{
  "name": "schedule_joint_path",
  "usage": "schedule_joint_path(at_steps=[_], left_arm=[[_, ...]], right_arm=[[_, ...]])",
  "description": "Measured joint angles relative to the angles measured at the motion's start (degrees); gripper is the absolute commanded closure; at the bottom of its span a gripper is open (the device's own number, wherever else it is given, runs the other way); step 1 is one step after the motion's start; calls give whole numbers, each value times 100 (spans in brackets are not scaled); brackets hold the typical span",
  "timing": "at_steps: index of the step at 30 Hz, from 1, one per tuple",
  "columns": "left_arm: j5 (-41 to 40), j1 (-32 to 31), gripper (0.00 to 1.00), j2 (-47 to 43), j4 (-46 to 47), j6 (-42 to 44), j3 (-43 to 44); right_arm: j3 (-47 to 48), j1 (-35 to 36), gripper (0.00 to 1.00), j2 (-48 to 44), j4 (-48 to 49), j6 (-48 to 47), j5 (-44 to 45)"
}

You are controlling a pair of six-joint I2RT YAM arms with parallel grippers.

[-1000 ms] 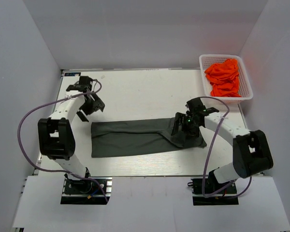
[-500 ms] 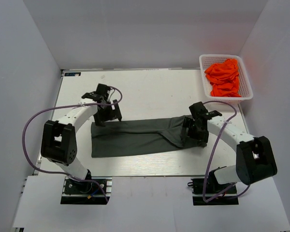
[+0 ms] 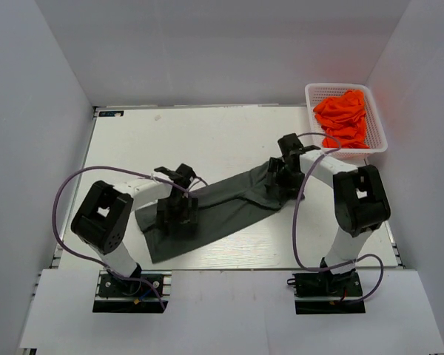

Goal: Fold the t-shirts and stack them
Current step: Fold the tshirt

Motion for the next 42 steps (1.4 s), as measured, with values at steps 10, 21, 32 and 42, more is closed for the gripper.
schedule_joint_path(at_steps=[10, 21, 32, 42], left_arm=[[1858, -1707, 0, 212, -179, -168, 382], [1436, -2151, 0, -153, -168, 162, 2055], [-2083, -1965, 0, -1340, -1930, -1257, 1996], [-2450, -1947, 0, -2643, -1908, -1504, 1362]], right_arm=[[3451, 125, 10, 2612, 1311, -649, -1661], [4723, 527, 10, 2791, 876, -1193, -1434], [4068, 1513, 10, 1982, 334, -883, -887], [1703, 1926, 10, 1113, 608, 68, -935]])
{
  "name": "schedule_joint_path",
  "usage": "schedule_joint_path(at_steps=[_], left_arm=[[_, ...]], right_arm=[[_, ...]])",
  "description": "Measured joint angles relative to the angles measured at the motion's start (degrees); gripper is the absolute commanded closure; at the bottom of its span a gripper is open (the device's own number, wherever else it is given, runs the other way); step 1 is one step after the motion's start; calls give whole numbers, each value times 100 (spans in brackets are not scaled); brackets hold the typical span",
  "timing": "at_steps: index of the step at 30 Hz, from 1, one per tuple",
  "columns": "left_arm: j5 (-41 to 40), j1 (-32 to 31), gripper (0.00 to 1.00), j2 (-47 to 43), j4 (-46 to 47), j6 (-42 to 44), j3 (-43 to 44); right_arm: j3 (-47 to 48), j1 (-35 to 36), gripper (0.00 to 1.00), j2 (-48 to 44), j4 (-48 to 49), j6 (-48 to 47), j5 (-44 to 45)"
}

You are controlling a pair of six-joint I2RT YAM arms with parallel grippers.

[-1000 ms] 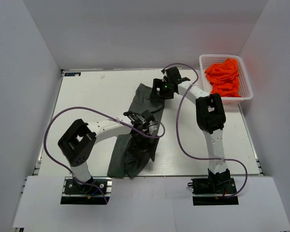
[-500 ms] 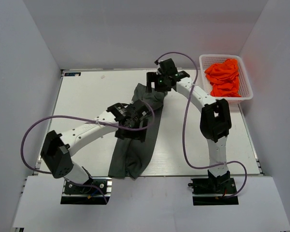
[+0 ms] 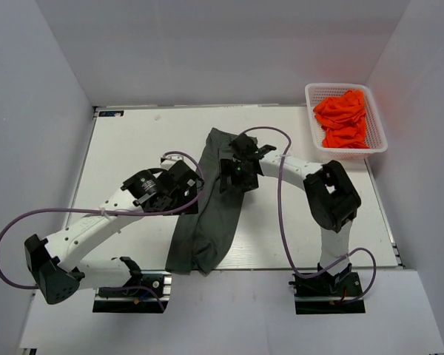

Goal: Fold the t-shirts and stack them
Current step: Fold the tshirt

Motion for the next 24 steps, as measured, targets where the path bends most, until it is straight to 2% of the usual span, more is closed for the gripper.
schedule_joint_path(at_steps=[3, 10, 15, 21, 24], left_arm=[[13, 0, 0, -24, 136, 46, 0], [94, 0, 0, -55, 280, 138, -2], [310, 20, 0, -11, 503, 247, -26], [682, 188, 0, 612, 984, 481, -140], [903, 319, 0, 1019, 1224, 557, -164]], right_arm=[[37, -105, 10, 164, 7, -11, 63], [957, -501, 10, 846, -168, -55, -4], [1958, -999, 10, 1504, -238, -168, -76], [3845, -1464, 10, 2581, -660, -603, -111], [4065, -1585, 10, 2640, -778, -898, -155]])
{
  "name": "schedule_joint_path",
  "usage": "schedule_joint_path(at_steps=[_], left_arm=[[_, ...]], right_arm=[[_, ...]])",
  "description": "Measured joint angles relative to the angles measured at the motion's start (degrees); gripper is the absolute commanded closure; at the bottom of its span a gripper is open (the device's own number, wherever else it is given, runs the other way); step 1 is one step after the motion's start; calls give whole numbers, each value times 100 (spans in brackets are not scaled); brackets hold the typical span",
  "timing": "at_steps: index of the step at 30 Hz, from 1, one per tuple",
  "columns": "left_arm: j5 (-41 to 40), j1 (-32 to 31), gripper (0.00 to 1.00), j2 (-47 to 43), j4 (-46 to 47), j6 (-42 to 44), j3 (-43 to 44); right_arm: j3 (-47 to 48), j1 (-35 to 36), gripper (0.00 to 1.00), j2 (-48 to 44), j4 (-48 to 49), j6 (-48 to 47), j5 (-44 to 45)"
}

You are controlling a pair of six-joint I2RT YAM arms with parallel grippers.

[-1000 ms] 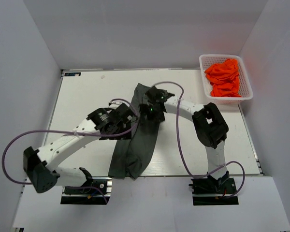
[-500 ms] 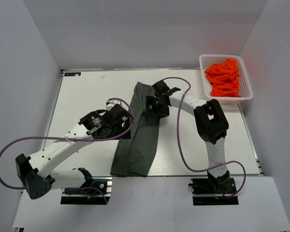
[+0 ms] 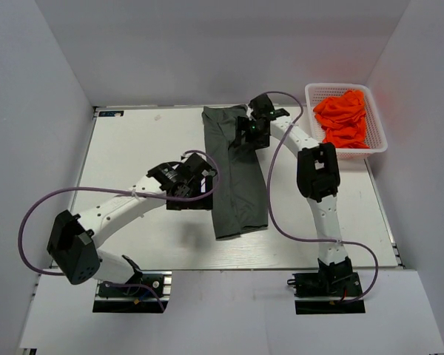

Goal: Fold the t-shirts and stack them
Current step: Fold the tshirt

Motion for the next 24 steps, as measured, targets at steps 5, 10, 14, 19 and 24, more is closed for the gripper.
schedule_joint_path(at_steps=[5, 10, 14, 19, 24], left_arm=[[404, 162, 0, 98, 494, 149, -162], [966, 186, 0, 195, 894, 260, -507], [1368, 118, 0, 708, 1086, 293, -671], [1941, 39, 0, 1169, 1534, 448, -1093], [2258, -13, 7, 1193, 2044, 590, -1346]], right_arm=[[-1215, 24, 10, -1091, 203, -282, -219], [-3178, 92, 10, -3215, 678, -269, -306], [-4597, 72, 10, -4522, 1001, -24, -348], [-6537, 55, 10, -5230, 1082, 372, -678], [-7681, 57, 10, -5477, 1056, 684, -1237]])
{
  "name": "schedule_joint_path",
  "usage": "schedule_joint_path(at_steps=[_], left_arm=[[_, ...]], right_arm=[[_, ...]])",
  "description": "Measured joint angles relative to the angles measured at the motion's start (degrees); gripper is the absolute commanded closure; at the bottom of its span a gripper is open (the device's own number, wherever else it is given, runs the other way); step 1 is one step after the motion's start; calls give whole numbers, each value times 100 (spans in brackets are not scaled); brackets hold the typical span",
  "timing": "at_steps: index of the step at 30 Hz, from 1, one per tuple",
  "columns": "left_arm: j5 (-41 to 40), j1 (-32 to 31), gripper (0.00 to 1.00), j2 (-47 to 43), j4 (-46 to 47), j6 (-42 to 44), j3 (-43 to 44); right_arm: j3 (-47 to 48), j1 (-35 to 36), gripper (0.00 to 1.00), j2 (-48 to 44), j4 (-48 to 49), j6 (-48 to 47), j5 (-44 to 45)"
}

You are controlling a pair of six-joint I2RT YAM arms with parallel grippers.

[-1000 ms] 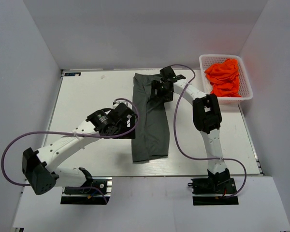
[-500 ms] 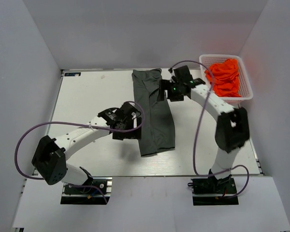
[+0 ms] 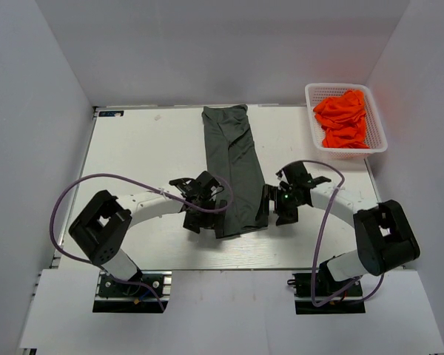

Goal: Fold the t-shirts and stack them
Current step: Fold the tshirt

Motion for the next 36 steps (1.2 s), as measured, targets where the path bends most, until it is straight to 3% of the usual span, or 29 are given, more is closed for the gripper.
schedule_joint_path(at_steps=[5, 7, 8, 10, 11, 13, 14, 16, 21, 23, 30, 36], left_arm=[[350, -26, 25, 79, 531, 68, -155], [417, -44, 32, 111, 636, 79, -175], [439, -48, 37, 131, 678, 83, -179], [459, -52, 40, 155, 765, 96, -199], [474, -52, 50, 177, 804, 98, -201], [551, -52, 54, 238, 951, 61, -232], [643, -50, 59, 284, 1008, 42, -240], [780, -55, 63, 363, 1113, 2, -249], [940, -92, 90, 498, 1241, -83, -251], [986, -103, 100, 514, 1257, -120, -251], [964, -155, 100, 575, 955, -313, -105], [994, -203, 100, 184, 479, -623, -330]], right_arm=[[-372, 7, 10, -142, 234, 186, -404], [-435, 7, 14, -151, 363, 240, -514], [-481, 4, 26, -151, 461, 278, -568], [-595, 4, 32, -146, 660, 345, -614], [-647, 7, 43, -138, 728, 387, -667], [-715, 4, 52, -118, 846, 417, -645], [-730, 4, 62, -70, 890, 446, -619], [-745, 7, 68, 26, 970, 507, -560], [-841, 4, 100, 92, 1215, 586, -448], [-876, 4, 100, 98, 1296, 621, -470], [-1145, 52, 100, -136, 1427, 527, -651], [-1829, 269, 100, -1384, 857, 592, -772]])
